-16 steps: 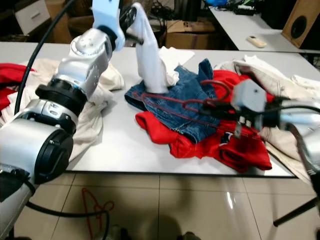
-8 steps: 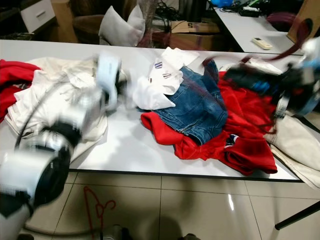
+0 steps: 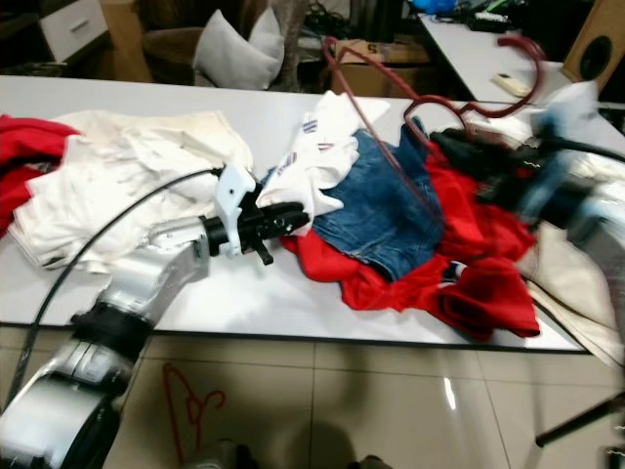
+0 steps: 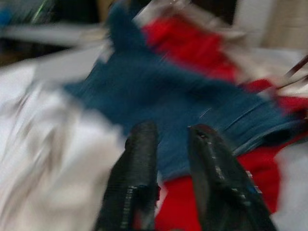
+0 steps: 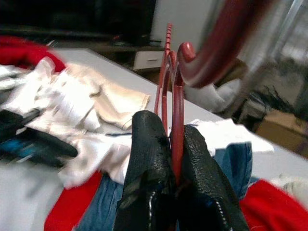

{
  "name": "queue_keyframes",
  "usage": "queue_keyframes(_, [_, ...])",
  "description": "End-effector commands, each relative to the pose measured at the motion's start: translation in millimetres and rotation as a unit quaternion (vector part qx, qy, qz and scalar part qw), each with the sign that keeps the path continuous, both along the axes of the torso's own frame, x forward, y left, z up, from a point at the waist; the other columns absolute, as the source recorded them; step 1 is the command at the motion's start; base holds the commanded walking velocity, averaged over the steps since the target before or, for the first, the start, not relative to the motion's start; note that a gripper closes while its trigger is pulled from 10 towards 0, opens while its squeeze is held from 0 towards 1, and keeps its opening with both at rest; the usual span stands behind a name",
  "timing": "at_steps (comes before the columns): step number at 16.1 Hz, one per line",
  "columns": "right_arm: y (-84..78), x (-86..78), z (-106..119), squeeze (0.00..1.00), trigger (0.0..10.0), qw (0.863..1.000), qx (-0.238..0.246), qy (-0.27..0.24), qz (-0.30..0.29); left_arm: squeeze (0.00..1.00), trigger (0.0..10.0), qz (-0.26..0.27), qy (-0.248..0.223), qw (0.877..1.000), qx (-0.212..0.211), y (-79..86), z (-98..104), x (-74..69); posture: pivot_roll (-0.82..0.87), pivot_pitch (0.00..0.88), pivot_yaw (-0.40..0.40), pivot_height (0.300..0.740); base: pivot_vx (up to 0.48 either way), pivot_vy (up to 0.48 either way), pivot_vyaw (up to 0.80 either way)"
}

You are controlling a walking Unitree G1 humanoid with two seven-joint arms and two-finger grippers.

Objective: Hang hanger

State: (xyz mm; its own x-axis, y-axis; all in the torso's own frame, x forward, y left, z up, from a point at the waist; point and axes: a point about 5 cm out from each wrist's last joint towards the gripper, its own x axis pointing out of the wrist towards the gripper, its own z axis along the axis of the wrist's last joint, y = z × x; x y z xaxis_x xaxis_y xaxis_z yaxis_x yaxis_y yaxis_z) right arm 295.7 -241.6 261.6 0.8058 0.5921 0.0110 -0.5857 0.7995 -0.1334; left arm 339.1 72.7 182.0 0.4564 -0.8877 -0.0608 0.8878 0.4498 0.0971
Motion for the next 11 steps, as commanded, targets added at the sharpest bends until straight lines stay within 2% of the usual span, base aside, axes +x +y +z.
queue_keyframes(1, [7.7,2.4,-0.4,0.00,10.0,1.000,0.002,0.008,-0.015,1.00,10.0,-0.035,-0.030,0.999,0.000,-10.4,16.8,-8.0,-0.07,0.000,-0.006,0.710,0.000,0.000,0.00])
queue_keyframes(2, [13.3,5.0,-3.0,0.00,10.0,0.999,0.017,0.014,-0.033,1.00,10.0,-0.046,-0.038,0.998,0.009,-14.2,20.8,-13.0,-0.07,0.000,-0.006,0.710,0.000,0.000,0.00])
queue_keyframes(3, [19.1,9.4,-7.3,0.00,10.0,0.997,0.008,0.006,-0.070,1.00,10.0,-0.076,-0.050,0.995,0.046,-16.8,23.0,-22.3,-0.08,0.000,-0.003,0.710,0.000,0.000,0.00])
queue_keyframes(4, [20.3,10.3,-8.1,0.00,10.0,0.997,0.009,0.005,-0.079,1.00,10.0,-0.084,-0.054,0.993,0.062,-16.3,22.3,-24.9,-0.08,0.000,-0.001,0.710,0.000,0.000,0.00])
queue_keyframes(5, [27.0,11.0,-10.4,0.00,10.0,0.996,0.010,0.003,-0.087,1.00,10.0,-0.096,-0.076,0.983,0.140,-7.7,15.4,-27.4,-0.08,0.000,0.002,0.710,0.000,0.000,0.00])
queue_keyframes(6, [33.9,10.5,-10.3,0.00,10.0,0.996,0.006,-0.005,-0.092,1.00,10.0,-0.095,-0.079,0.976,0.178,1.4,14.2,-30.3,-0.08,0.000,0.001,0.710,0.000,0.000,0.00])
queue_keyframes(9, [44.8,9.4,-1.1,0.00,10.0,0.992,0.022,-0.042,-0.120,1.00,10.0,-0.103,-0.052,0.974,0.194,27.9,26.7,-43.7,-0.07,0.000,-0.012,0.710,0.000,0.000,0.00])
queue_keyframes(10, [46.7,9.3,-0.5,0.00,10.0,0.991,0.025,-0.045,-0.125,1.00,10.0,-0.094,-0.048,0.978,0.178,32.5,30.5,-44.8,-0.07,0.000,-0.011,0.710,0.000,0.000,0.00])
queue_keyframes(11, [55.8,6.3,1.2,0.00,10.0,0.989,0.053,-0.049,-0.126,1.00,10.0,-0.039,-0.053,0.994,0.092,42.7,43.6,-44.4,-0.07,0.000,-0.014,0.710,0.000,0.000,0.00])
